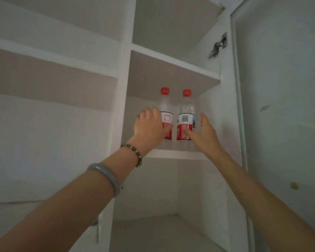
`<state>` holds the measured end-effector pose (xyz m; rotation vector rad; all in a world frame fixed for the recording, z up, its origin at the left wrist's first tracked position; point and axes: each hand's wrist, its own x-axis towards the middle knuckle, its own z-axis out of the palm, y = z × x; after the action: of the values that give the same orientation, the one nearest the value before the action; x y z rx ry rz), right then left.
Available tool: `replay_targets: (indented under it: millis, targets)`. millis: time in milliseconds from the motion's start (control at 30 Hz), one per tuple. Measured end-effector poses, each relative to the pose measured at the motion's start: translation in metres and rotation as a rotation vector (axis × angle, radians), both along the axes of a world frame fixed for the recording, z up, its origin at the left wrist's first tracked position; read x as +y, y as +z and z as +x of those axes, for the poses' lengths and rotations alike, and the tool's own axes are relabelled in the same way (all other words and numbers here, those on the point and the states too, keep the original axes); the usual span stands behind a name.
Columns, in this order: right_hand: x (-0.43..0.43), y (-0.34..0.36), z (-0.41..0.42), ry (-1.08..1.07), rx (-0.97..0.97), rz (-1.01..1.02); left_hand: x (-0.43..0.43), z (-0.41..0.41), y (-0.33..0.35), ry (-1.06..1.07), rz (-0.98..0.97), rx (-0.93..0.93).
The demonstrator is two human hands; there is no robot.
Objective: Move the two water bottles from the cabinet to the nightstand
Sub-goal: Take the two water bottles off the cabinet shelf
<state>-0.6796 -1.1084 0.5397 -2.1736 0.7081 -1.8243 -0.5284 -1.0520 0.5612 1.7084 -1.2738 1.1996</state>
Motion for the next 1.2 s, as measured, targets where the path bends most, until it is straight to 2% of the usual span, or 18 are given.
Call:
replay_targets:
  millis: [200, 333, 467, 667, 867, 1033, 1200]
  targets:
    - [-0.036, 0.017, 0.016, 0.11, -0.046, 0.068, -0.029, 0.007, 0.018, -0.212, 0.062, 0.364]
    - [-0.049, 0.02, 0.022, 0.213, -0.037, 0.203, -0.045, 0.012, 0.019, -0.241, 0.153, 0.489]
    - [-0.06, 0.025, 0.024, 0.215, 0.003, 0.316, -0.05, 0.013, 0.014, -0.278, 0.207, 0.605]
    - [-0.06, 0.026, 0.024, 0.156, 0.005, 0.345, -0.05, 0.015, 0.014, -0.304, 0.183, 0.633]
    - [-0.047, 0.032, 0.014, 0.134, -0.147, 0.33, -0.023, 0.014, 0.04, -0.402, 0.059, 0.552]
    - [-0.021, 0.049, -0.006, 0.261, -0.203, 0.321, 0.035, -0.002, 0.047, -0.451, 0.241, 0.55]
    - [0.012, 0.043, -0.014, 0.31, -0.1, 0.307, 0.072, -0.014, 0.025, -0.414, 0.286, 0.559]
